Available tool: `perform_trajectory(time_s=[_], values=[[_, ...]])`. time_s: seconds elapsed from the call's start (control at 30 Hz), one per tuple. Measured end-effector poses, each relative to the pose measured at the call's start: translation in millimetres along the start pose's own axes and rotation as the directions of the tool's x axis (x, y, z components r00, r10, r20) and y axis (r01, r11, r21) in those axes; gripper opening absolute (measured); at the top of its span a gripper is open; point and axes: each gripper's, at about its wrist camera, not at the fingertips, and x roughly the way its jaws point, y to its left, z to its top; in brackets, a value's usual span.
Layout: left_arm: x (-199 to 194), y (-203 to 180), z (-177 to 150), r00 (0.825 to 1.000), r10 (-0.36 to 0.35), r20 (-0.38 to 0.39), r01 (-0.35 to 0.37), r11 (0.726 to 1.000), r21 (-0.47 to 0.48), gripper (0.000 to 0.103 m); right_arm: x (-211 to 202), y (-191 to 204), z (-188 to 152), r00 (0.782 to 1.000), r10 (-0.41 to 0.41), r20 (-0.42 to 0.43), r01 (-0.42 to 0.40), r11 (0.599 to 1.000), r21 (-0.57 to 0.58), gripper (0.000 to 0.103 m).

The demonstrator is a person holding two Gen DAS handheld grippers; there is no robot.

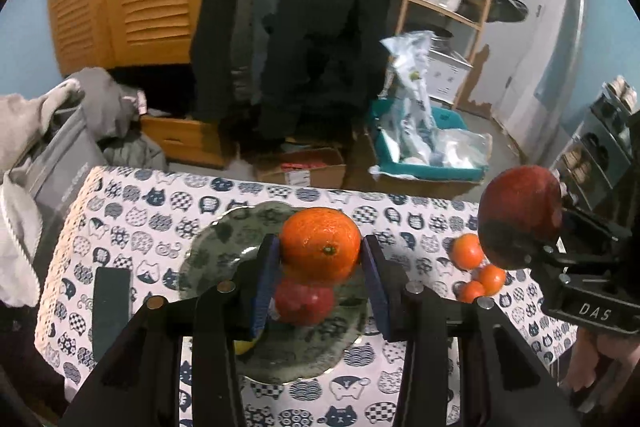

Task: Organize fruits
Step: 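Carry the tangerine with the left tool while the right tool carries the apple toward the bowl, then lower the tangerine into the bowl with the left tool while the right tool lowers the apple in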

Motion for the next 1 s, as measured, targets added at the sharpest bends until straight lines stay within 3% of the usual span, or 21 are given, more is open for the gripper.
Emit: perform_trajectory(time_s=[0.5,1.0], values=[[23,74,-9,0.994,0.092,-0.062,-0.099,0.987,-0.127,0.043,73,39,12,0.993,0.052,-0.103,-0.054,0.998,-0.015,0.072],[97,117,-36,0.968,0.118,-0.222,-0.163,0.966,-0.199,0.043,150,58,4,0.967,0.076,-0.244,-0.080,0.997,-0.007,0.072]])
